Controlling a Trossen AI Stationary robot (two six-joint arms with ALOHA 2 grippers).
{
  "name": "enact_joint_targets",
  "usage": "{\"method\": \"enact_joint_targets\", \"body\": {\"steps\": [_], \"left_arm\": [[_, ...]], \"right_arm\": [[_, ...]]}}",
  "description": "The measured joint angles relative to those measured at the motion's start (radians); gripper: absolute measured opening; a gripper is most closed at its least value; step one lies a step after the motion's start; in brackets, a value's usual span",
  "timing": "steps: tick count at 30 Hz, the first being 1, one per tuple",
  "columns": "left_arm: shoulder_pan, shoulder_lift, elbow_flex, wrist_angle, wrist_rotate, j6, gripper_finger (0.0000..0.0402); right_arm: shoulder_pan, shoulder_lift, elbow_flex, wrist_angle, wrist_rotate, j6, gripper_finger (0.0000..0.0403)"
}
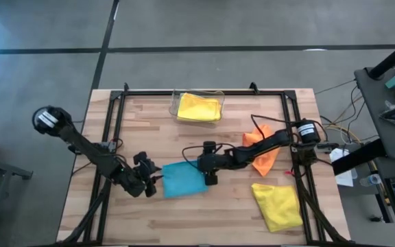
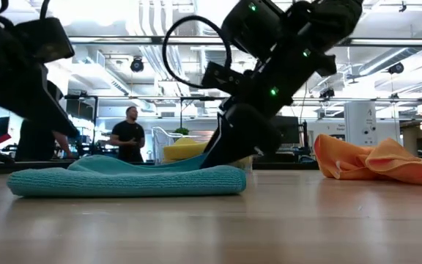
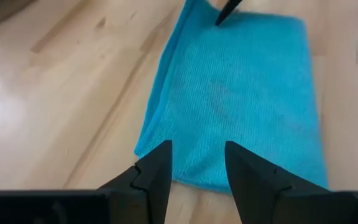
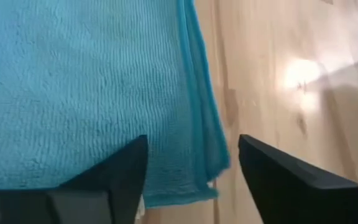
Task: Fold microfiber towels
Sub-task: Fold the blue microfiber cloth, then put the blue microfiber cloth into the transparent bin
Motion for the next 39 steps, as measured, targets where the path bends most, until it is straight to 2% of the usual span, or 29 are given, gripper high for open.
{"method": "enact_joint_targets", "body": {"steps": [5,10,15,21,27,31,34,39], "left_arm": [[0.000,-0.016,0.024,0.004,-0.031,0.032,0.0132],[0.000,-0.015,0.036,0.077,-0.097,0.095,0.0132],[0.000,-0.015,0.035,0.237,-0.152,0.217,0.0132],[0.000,-0.015,0.035,0.409,-0.156,0.384,0.0132],[-0.001,-0.021,0.035,0.528,-0.152,0.461,0.0132],[-0.012,-0.014,0.034,0.569,-0.087,0.441,0.0132],[-0.019,-0.013,0.033,0.572,-0.085,0.426,0.0132],[-0.018,-0.013,0.031,0.608,-0.098,0.427,0.0132]], "right_arm": [[0.000,-0.003,0.076,-0.141,0.004,0.001,0.0282],[0.002,-0.003,0.148,-0.283,0.005,0.015,0.0294],[0.006,-0.037,0.165,-0.312,0.006,0.056,0.0279],[0.038,-0.118,0.109,-0.293,0.004,0.084,0.0247],[0.102,-0.213,-0.074,-0.066,0.003,0.116,0.0228],[0.155,-0.286,-0.234,0.159,0.002,0.164,0.0223],[0.186,-0.325,-0.341,0.353,0.004,0.157,0.0223],[0.203,-0.375,-0.416,0.458,0.004,0.159,0.0223]]}}
